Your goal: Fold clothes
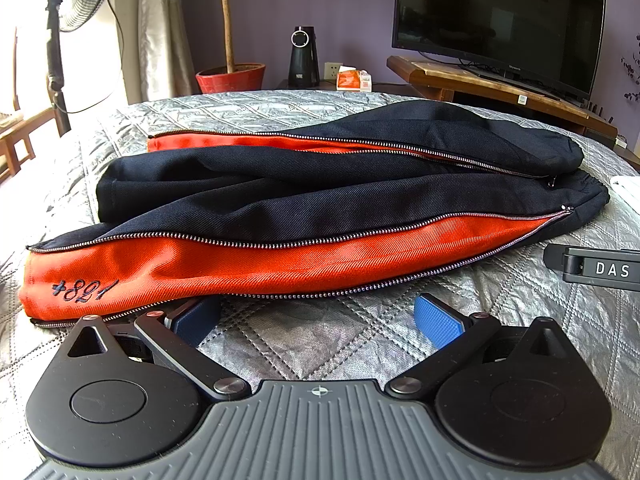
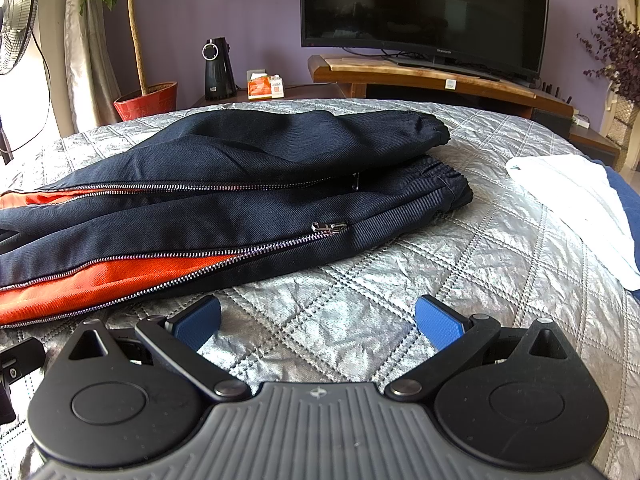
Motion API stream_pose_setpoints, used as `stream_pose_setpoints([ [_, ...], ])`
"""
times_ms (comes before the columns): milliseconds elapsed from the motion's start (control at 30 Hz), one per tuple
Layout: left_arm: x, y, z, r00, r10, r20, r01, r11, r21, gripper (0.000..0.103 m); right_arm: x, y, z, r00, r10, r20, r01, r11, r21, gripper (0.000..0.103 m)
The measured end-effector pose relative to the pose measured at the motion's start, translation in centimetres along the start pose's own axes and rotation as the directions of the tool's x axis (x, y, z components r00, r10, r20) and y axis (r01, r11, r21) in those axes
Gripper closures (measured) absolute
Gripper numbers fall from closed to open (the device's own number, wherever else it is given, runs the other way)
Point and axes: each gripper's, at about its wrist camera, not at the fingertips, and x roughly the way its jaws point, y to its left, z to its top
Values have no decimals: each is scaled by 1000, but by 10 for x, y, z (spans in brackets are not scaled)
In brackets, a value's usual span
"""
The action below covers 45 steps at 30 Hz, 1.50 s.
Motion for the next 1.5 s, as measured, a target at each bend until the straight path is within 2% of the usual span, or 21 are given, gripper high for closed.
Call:
stream_pose_setpoints([
  [67,-1,2,2,1000,-15,-16,16,1000,7,0,0,0,0,1000,0,0,0,1000,0,0],
  [133,-2,5,8,996,-49,-72,52,998,40,0,0,0,0,1000,0,0,0,1000,0,0],
  [300,3,23,23,987,-113,-112,104,991,-87,0,-1,0,0,1000,0,0,0,1000,0,0],
  [433,8,32,39,974,-150,-168,133,985,-105,0,-1,0,0,1000,0,0,0,1000,0,0],
  [500,5,40,45,976,-168,-141,148,979,-141,0,-1,0,0,1000,0,0,0,1000,0,0],
  [600,-2,49,55,986,-142,-84,126,977,-171,1,0,1,0,1000,4,-1,-4,1000,-6,0],
  [700,-10,56,61,988,-149,-48,138,973,-185,1,2,3,6,1000,16,-6,-16,1000,-16,0],
  [800,-18,63,67,986,-167,-1,163,964,-212,2,-3,-9,7,995,68,-73,-71,997,-38,1],
  [833,-21,65,69,985,-169,18,169,961,-218,2,-6,-14,7,995,61,-79,-63,998,-22,1],
  [867,-25,66,72,986,-163,43,168,962,-213,2,-9,-19,8,995,54,-86,-55,998,-6,10],
  [900,-28,67,74,986,-152,71,164,965,-203,1,-13,-23,10,995,50,-92,-50,999,-1,32],
  [967,-36,62,79,989,-78,123,96,984,-149,0,-25,-29,19,995,45,-85,-49,998,-38,56],
  [1067,-35,62,81,990,-49,129,67,987,-144,0,-47,-30,51,998,24,59,-14,987,-163,52],
  [1133,-34,63,81,991,-37,128,56,988,-147,0,-58,-26,77,989,64,132,-31,971,-238,51],
  [1200,-32,64,82,992,-26,126,45,988,-151,0,-58,-16,102,982,97,165,-38,943,-329,30],
  [1233,-31,64,83,992,-20,125,39,988,-152,0,-53,-7,110,980,116,160,-46,921,-386,30],
  [1267,-29,65,81,991,-13,130,33,988,-150,0,-46,2,112,979,143,142,-70,901,-428,32],
  [1333,-21,64,79,995,26,96,-13,991,-135,0,-32,20,116,976,194,102,-117,854,-507,43],
  [1367,-19,65,80,995,35,93,-22,990,-136,1,-25,28,119,973,218,81,-140,827,-545,52],
  [1400,-19,66,81,994,37,101,-22,990,-143,0,-18,37,121,969,241,58,-163,797,-581,55],
  [1500,-17,73,81,993,63,103,-46,987,-155,0,4,68,111,963,268,-13,-209,720,-662,56],
])
